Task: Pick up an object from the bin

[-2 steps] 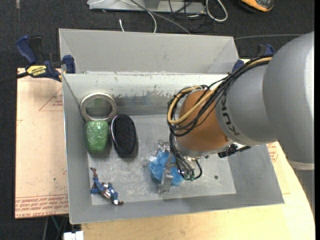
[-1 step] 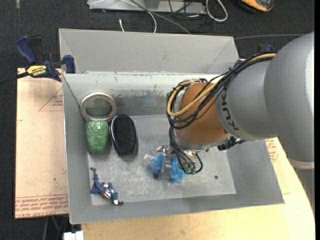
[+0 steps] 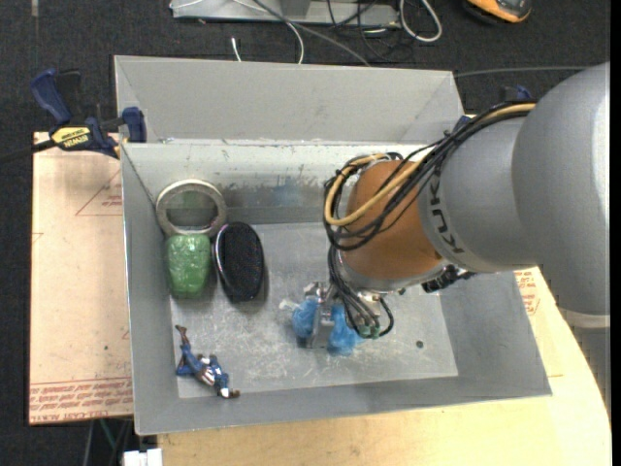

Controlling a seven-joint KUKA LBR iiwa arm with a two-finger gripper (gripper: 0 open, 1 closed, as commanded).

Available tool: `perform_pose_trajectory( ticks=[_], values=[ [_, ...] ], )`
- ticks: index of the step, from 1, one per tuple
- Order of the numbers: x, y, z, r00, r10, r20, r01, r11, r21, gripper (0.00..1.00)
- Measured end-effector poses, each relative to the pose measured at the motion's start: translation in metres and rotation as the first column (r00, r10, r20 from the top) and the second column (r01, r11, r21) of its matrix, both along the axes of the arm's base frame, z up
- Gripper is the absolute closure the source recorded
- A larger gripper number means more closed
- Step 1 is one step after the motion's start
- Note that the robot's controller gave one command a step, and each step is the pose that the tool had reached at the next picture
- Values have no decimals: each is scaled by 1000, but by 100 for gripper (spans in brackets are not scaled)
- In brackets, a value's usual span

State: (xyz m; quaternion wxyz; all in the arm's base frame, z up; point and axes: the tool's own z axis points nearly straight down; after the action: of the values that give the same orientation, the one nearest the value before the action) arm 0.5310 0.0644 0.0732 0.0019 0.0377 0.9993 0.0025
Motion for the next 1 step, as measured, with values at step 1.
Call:
perform_pose_trajectory(
  ticks=[1],
  values=[
    [-1, 0, 15, 1000, -1, -4, 1, 1000, 0, 100]
  ],
)
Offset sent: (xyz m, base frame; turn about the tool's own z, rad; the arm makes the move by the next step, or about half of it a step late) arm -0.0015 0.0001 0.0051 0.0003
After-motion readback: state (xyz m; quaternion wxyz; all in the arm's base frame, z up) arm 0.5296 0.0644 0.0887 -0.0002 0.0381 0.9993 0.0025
